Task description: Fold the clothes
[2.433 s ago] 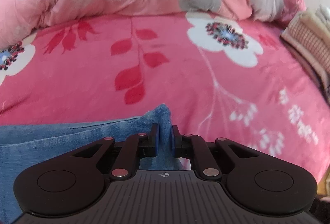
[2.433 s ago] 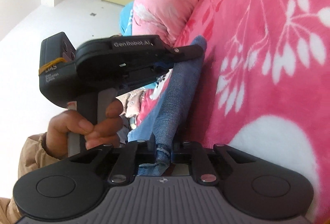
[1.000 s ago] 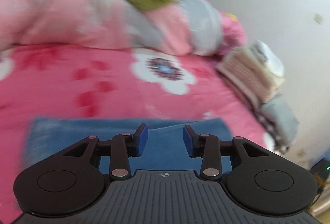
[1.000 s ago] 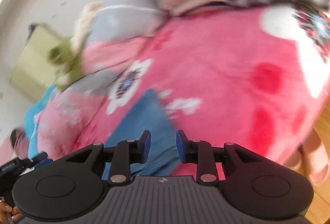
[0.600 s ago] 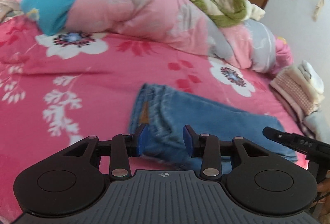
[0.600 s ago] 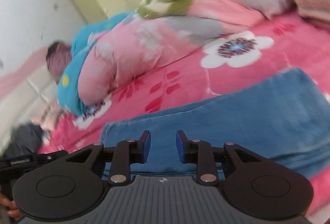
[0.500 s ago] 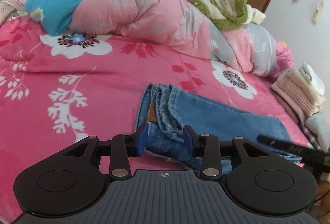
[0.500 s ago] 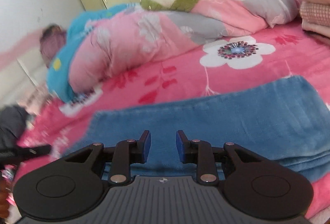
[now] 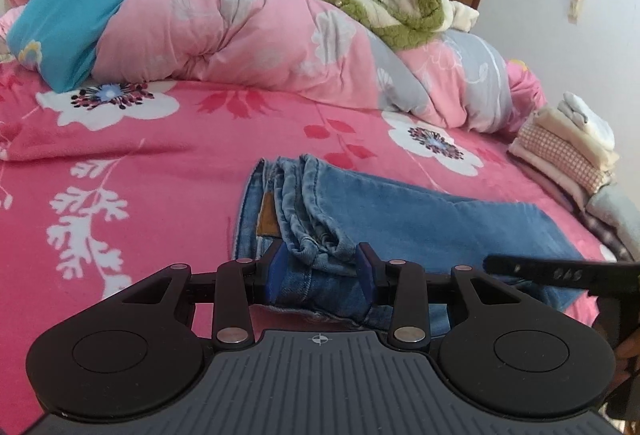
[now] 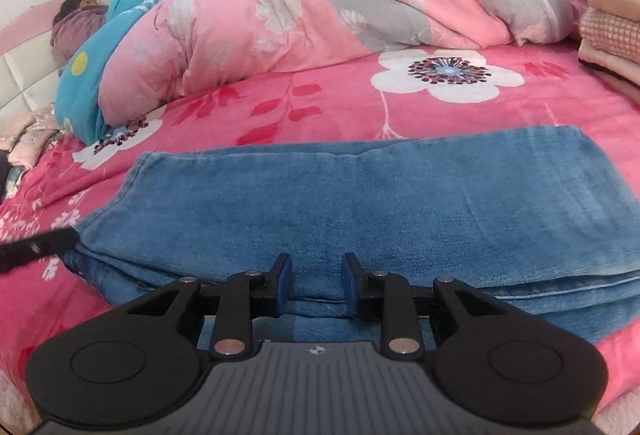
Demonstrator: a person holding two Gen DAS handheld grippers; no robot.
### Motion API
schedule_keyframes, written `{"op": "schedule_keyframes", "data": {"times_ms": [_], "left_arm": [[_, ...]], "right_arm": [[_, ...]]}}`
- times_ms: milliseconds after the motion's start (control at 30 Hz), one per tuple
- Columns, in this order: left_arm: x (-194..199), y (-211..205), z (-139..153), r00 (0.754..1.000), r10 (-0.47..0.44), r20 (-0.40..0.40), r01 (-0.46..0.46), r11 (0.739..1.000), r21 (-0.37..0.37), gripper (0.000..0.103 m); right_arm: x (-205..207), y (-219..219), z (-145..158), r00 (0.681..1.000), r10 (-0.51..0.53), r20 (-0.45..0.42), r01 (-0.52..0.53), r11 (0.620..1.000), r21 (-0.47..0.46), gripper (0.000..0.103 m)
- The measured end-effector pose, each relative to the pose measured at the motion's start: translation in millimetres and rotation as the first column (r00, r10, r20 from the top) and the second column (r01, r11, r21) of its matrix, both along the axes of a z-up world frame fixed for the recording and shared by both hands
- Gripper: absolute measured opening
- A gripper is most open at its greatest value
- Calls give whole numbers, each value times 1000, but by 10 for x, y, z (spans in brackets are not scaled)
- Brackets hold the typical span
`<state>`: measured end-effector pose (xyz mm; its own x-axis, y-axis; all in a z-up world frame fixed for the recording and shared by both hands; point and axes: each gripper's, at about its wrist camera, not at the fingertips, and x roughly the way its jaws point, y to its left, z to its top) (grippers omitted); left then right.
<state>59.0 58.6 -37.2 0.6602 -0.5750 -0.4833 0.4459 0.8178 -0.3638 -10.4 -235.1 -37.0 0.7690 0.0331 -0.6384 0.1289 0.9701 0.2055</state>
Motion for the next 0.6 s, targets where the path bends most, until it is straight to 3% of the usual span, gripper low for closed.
{"op": "schedule_keyframes", "data": {"times_ms": [133, 267, 433, 600], "left_arm": [[8, 3, -82, 1000, -23, 20, 24, 1000, -16, 37], [-56, 143, -114, 996, -15, 85, 20, 998, -55, 37], [-6, 270, -221, 996, 13, 90, -9, 999, -49, 37], [56, 343, -336, 996, 18, 85, -11, 997, -81, 37]], "right_arm": [[19, 265, 153, 990, 127, 68, -125, 992, -32, 29], [73, 651, 246, 947, 303, 107, -292, 950, -106, 29], [144, 1084, 213, 885, 456, 95, -430, 878, -212, 30], [239, 1347, 139, 855, 515, 60, -480, 830, -286, 30]]}}
